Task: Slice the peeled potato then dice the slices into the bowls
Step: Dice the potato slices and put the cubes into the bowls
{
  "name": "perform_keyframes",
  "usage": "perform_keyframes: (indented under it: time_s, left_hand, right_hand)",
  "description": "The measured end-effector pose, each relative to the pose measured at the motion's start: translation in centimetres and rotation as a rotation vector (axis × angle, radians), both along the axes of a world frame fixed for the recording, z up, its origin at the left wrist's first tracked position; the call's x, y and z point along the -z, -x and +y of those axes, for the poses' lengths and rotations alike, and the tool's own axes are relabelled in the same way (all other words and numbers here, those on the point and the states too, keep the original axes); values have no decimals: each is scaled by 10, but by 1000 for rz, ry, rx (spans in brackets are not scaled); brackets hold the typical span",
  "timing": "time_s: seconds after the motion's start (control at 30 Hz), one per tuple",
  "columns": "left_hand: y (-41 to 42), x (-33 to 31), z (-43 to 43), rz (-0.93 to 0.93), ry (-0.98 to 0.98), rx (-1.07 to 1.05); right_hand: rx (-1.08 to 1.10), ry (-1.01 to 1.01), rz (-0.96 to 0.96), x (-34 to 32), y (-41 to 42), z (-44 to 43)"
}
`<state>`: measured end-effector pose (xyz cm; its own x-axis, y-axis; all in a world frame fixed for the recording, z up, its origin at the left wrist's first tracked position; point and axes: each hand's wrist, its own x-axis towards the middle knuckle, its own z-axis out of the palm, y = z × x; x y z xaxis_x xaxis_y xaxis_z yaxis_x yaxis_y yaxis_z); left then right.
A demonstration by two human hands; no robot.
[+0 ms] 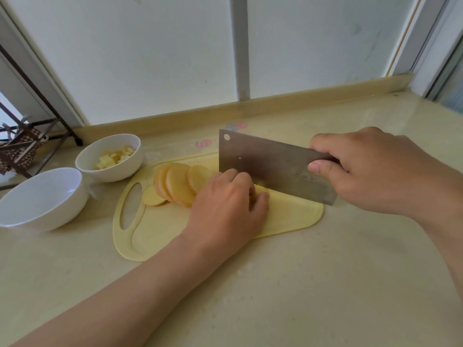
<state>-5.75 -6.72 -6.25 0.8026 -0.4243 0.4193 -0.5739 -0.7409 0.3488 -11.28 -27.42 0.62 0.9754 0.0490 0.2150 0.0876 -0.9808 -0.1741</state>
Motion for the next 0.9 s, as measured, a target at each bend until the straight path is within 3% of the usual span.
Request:
perform_keyframes:
  time_s: [0.43, 0.9]
  left_hand:
    - [1, 8, 9, -171, 42, 161]
    - [-1, 7, 10, -154, 47, 184]
  right_hand:
    - [33, 77, 42, -6, 1, 6]
    - [81, 231, 215, -17, -6, 21]
